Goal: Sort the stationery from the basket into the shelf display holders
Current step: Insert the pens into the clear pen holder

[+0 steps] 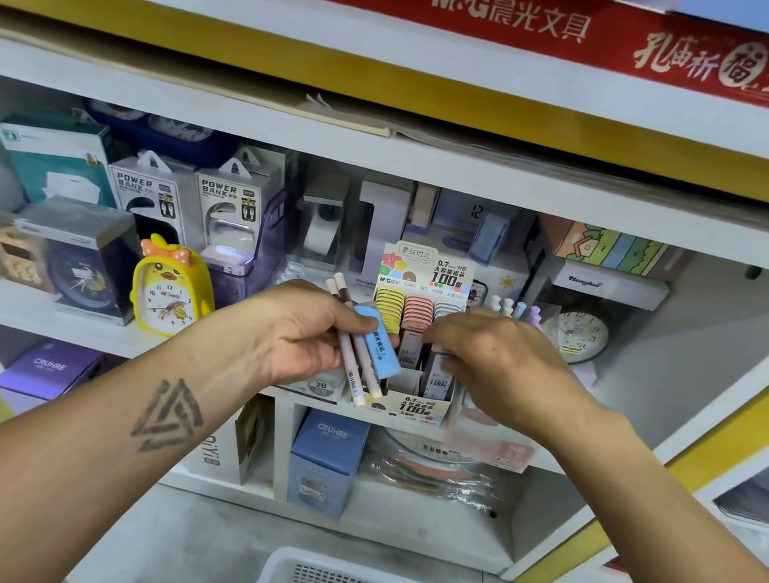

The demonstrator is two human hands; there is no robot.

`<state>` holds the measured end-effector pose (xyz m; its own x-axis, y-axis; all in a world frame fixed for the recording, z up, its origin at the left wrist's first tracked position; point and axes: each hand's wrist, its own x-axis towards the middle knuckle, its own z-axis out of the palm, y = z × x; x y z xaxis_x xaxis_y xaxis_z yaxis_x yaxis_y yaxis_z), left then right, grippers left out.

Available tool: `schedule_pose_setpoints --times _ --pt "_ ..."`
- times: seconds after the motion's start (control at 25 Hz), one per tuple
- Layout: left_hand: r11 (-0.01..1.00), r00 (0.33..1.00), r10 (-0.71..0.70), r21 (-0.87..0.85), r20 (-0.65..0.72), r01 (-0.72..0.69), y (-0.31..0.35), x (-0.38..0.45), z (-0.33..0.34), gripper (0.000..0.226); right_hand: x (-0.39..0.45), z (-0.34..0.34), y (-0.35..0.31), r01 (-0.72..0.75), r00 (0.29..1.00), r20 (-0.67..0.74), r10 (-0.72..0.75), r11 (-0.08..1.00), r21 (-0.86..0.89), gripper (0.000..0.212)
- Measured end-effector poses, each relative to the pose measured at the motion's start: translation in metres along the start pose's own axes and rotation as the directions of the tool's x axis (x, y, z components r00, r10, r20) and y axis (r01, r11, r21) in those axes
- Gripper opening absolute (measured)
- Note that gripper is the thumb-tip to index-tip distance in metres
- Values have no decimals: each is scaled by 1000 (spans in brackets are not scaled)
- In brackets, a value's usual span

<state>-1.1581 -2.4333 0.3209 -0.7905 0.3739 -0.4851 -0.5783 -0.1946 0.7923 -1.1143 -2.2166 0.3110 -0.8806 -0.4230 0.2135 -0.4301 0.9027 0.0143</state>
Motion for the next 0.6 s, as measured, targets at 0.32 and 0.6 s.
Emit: schedule_pose_setpoints --times 0.32,0.6 --pt "987 983 161 42 -93 -157 3 1 -14 23 24 0 -46 -269 944 148 294 429 863 17" --pt "965 955 259 15 -142 -260 17 -13 -46 27 45 11 -71 -293 950 238 204 304 907 60"
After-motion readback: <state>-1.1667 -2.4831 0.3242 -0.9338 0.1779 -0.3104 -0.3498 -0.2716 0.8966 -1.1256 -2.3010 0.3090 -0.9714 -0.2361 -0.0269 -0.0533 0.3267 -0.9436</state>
